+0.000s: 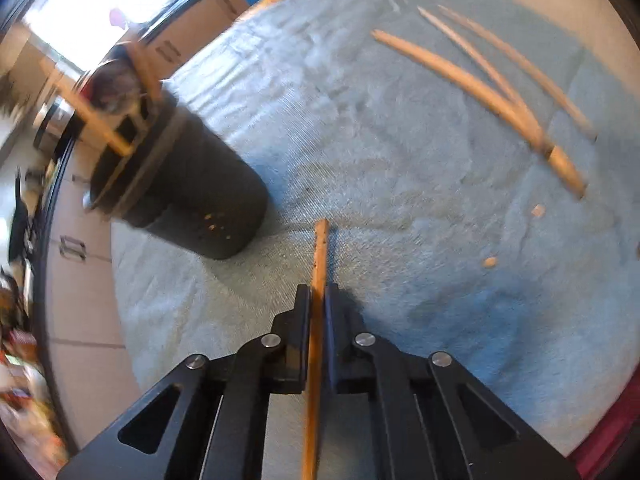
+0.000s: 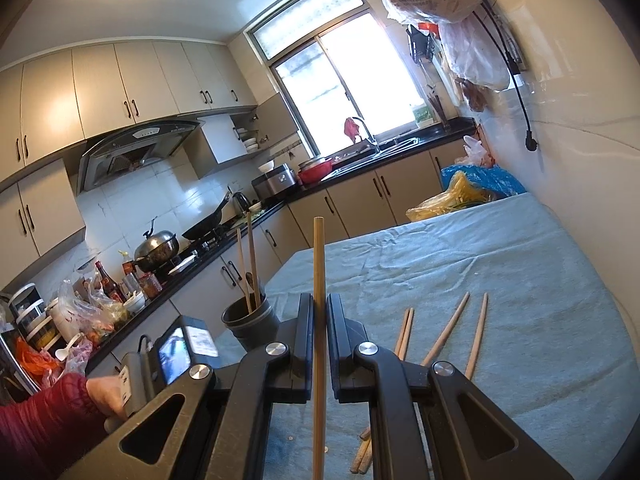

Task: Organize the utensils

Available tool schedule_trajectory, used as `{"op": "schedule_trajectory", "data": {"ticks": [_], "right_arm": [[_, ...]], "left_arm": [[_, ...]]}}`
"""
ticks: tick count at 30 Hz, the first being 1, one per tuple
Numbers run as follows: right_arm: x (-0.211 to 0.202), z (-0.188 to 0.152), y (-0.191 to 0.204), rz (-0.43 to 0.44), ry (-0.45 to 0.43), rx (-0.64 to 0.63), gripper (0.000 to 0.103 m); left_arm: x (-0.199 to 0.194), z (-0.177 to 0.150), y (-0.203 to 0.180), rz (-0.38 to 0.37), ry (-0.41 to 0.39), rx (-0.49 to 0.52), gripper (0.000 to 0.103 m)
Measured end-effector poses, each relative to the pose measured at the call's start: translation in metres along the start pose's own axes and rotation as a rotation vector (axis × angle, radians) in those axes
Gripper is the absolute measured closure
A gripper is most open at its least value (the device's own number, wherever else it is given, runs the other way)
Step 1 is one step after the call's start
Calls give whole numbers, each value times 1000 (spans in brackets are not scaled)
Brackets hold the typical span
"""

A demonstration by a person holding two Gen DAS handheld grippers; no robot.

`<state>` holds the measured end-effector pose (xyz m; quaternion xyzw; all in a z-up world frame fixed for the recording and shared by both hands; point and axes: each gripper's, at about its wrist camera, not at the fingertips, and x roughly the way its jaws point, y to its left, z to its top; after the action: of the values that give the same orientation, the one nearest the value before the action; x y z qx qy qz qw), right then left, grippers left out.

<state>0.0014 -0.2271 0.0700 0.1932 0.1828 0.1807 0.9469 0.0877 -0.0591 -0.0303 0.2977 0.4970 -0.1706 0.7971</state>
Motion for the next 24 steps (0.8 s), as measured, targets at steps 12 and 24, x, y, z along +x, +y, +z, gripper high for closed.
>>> {"op": "schedule_trajectory", "data": {"ticks": [12, 24], "right_arm": [[-7, 24, 36, 51, -57, -70, 96], [24, 68, 104, 88, -135, -183, 96]], "left_arm": [[-136, -12, 84, -51, -449, -410, 96], [-186, -6, 149, -35, -556, -534, 103]]}}
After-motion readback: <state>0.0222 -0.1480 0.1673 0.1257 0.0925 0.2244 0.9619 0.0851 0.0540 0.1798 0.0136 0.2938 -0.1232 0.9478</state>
